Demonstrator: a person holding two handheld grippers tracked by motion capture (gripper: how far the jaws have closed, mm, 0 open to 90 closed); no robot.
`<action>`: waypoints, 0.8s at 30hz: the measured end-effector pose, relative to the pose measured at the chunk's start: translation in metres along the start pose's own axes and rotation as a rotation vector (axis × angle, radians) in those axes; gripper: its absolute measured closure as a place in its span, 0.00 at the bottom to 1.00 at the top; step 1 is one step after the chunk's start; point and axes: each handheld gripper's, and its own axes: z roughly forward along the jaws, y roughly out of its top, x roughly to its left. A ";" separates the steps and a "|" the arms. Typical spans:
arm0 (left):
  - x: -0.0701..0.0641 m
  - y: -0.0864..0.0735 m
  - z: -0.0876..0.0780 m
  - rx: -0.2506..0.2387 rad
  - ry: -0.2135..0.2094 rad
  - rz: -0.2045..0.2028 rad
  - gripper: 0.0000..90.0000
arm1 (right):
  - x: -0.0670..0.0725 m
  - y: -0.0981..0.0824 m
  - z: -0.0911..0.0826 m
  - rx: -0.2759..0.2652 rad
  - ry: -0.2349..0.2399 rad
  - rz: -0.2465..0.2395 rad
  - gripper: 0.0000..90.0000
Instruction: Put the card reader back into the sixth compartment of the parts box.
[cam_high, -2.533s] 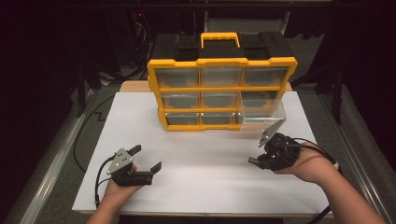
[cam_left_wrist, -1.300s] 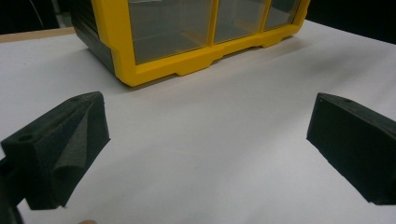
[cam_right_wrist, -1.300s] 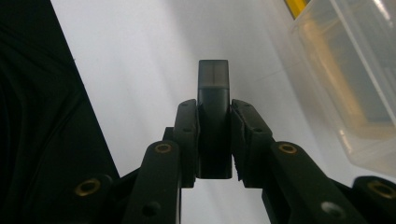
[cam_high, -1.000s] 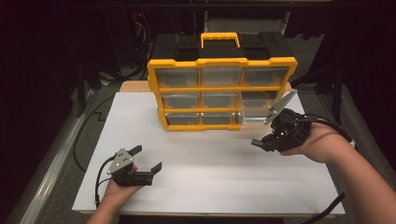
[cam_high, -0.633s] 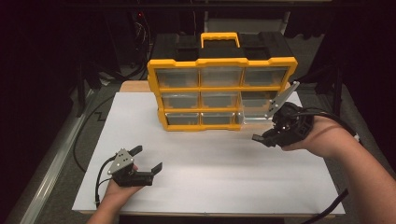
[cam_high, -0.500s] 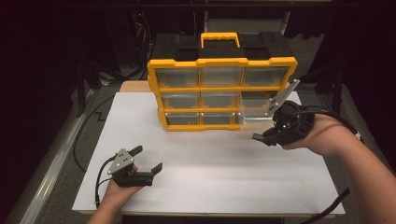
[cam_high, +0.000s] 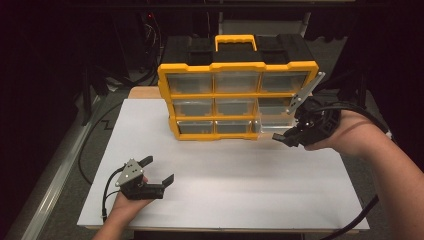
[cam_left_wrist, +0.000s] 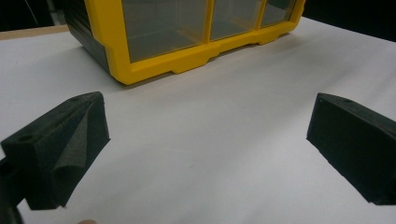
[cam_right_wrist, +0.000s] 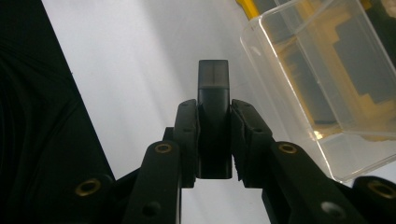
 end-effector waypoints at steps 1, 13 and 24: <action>0.000 0.000 0.000 -0.002 0.001 0.001 0.00 | -0.001 0.001 0.000 -0.004 0.001 0.002 0.83; -0.001 0.001 -0.001 0.008 0.000 0.016 0.00 | -0.012 0.009 -0.005 0.012 -0.023 0.021 0.82; -0.001 0.002 0.001 0.003 -0.009 0.011 0.00 | -0.022 0.020 -0.003 0.014 -0.038 0.018 0.82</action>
